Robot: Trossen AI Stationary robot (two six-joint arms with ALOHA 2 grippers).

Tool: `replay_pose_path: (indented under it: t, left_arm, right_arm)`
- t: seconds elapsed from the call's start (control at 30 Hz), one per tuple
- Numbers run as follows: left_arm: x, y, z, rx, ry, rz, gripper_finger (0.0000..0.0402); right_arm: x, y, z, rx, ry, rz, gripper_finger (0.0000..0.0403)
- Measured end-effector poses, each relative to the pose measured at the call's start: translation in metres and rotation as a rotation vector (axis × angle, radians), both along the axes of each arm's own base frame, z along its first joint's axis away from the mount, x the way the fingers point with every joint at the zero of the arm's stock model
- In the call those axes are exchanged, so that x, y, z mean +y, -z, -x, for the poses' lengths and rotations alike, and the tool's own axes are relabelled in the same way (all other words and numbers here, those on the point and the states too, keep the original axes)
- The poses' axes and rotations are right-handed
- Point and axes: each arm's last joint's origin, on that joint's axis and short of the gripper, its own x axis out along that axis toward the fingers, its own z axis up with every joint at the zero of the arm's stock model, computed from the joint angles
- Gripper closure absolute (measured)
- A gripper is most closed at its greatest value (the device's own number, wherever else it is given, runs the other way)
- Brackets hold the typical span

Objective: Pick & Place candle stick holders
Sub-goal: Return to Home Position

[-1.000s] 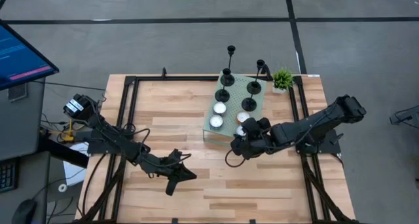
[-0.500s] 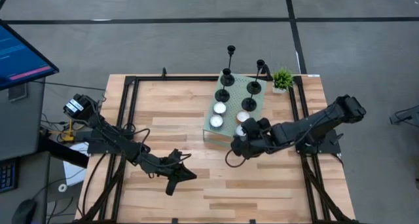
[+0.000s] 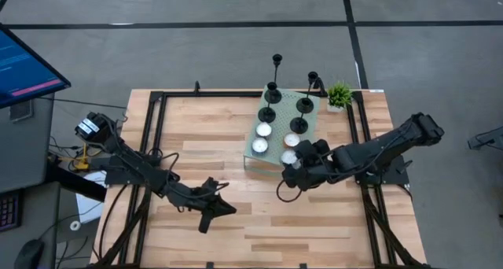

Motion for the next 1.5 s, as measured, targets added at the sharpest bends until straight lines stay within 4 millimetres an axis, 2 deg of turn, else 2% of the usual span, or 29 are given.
replay_pose_path:
  t: [0.33,0.77,1.0,1.33,1.5]
  left_arm:
    - [0.015,-0.035,0.02,-0.131,-0.002,0.052,0.0394]
    - [0.045,-0.08,0.06,-0.329,-0.011,0.172,0.0394]
    - [0.057,-0.093,0.074,-0.395,-0.018,0.233,0.0394]
    - [0.062,-0.1,0.083,-0.44,0.042,0.289,0.0394]
    - [0.071,-0.113,0.102,-0.58,0.171,0.274,0.0394]
  right_arm:
    - [-0.001,-0.031,0.023,-0.132,-0.01,0.015,0.0039]
    - [-0.003,-0.081,0.085,-0.377,-0.05,0.101,0.0041]
    - [-0.011,-0.097,0.109,-0.437,-0.097,0.131,0.0042]
    - [-0.034,-0.118,0.145,-0.575,-0.094,0.059,0.0042]
    - [-0.041,-0.133,0.159,-0.684,-0.15,0.003,0.0041]
